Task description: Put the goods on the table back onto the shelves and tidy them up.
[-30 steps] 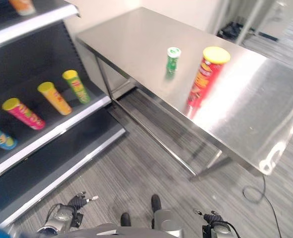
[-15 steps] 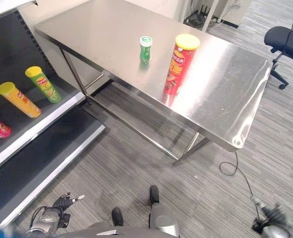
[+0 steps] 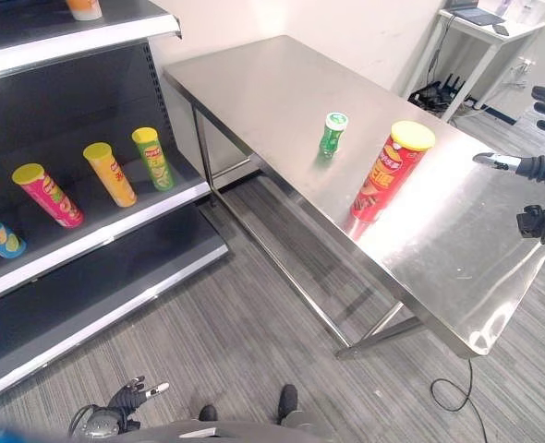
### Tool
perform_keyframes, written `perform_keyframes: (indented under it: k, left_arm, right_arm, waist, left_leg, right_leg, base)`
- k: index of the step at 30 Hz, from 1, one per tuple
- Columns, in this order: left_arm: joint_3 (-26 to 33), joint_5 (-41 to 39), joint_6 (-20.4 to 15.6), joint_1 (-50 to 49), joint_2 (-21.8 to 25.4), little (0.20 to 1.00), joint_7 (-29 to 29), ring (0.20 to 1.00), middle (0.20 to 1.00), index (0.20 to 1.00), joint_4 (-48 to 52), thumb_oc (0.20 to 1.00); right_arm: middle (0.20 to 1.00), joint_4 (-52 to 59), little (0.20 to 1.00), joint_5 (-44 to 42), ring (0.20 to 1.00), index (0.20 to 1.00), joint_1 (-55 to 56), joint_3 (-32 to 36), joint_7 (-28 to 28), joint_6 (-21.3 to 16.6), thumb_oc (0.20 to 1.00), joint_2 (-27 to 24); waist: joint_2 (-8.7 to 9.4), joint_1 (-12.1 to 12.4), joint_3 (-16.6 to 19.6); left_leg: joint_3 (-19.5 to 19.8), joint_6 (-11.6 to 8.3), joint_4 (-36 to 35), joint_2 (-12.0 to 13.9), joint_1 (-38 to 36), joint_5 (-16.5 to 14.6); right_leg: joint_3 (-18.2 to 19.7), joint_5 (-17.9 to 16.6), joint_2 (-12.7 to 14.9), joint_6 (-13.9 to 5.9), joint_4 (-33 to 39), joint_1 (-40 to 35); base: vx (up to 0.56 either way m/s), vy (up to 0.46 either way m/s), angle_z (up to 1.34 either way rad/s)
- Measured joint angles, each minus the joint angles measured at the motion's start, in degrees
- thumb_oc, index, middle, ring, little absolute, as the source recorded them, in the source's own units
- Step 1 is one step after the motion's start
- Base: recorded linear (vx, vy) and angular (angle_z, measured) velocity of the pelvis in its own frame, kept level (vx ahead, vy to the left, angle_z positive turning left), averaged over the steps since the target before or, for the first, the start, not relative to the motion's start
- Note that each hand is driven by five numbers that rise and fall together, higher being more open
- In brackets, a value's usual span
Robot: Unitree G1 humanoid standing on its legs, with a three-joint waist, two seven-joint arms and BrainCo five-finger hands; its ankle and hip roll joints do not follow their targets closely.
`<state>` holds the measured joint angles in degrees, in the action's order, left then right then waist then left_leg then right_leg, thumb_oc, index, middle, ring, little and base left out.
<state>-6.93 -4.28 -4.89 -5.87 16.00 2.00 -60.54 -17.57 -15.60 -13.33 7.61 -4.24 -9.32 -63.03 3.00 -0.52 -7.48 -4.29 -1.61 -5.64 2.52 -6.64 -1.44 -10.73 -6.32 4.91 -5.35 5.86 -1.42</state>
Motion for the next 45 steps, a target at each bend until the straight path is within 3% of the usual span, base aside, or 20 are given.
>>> perform_keyframes:
  k: [4,12,19,25,45]
  left_arm:
    - [0.08,-0.16,-0.02,0.61,-0.04,1.000,0.01,1.000,1.000,1.000,0.15,1.000]
    - [0.20,-1.81,-0.04,0.07,-0.05,1.000,0.12,1.000,1.000,1.000,-0.16,1.000]
    - [0.17,-1.79,-0.04,0.09,-0.06,1.000,0.32,1.000,1.000,1.000,-0.19,1.000]
    - [0.12,-1.92,-0.04,0.04,-0.06,1.000,0.37,1.000,1.000,1.000,-0.12,1.000]
    - [0.02,-2.29,-0.02,-0.01,-0.04,1.000,0.48,1.000,1.000,1.000,-0.03,1.000]
  right_arm:
    - [1.000,-1.84,1.000,1.70,1.000,1.000,-1.42,-8.02,2.48,1.24,1.000,0.15]
    - [1.000,-3.56,1.000,3.08,1.000,1.000,-3.59,-8.21,3.21,1.46,1.000,1.30]
    - [1.000,-3.60,1.000,5.66,1.000,1.000,-3.40,-7.81,-0.57,1.53,1.000,1.39]
    - [1.000,-4.27,1.000,5.49,1.000,1.000,-5.15,-7.87,-0.58,1.52,1.000,1.68]
    - [1.000,-12.00,1.000,5.48,1.000,1.000,-13.25,-14.96,-0.38,2.06,1.000,3.42]
  waist:
    - [-0.74,0.77,-0.69]
    - [-0.83,0.98,-1.67]
    - [-0.79,0.71,-1.74]
    - [-0.62,1.05,-1.82]
    - [0.72,3.02,-1.93]
  left_leg:
    - [1.44,-0.04,-0.14,-0.09,0.51,0.21]
    - [2.11,-0.02,0.01,-0.29,0.21,0.26]
    - [3.41,0.18,-0.13,-0.87,0.46,0.38]
    - [3.74,0.21,-0.03,-0.98,0.56,0.41]
    - [5.18,0.38,0.01,-1.21,0.55,0.79]
  right_leg:
    - [-1.43,0.22,0.21,-0.04,0.06,-0.18]
    - [-2.23,0.48,0.51,-0.09,-0.08,-0.86]
    - [-3.39,0.68,1.15,-0.22,0.04,-1.19]
    - [-3.86,0.74,1.27,-0.30,-0.09,-1.30]
    - [-5.22,0.76,1.56,-0.31,-0.19,-2.06]
  base:
    - [0.01,-0.050,0.20]
    - [0.01,-0.012,0.05]
    - [0.02,-0.001,0.09]
    - [0.01,-0.001,0.03]
    - [0.00,-0.002,0.03]
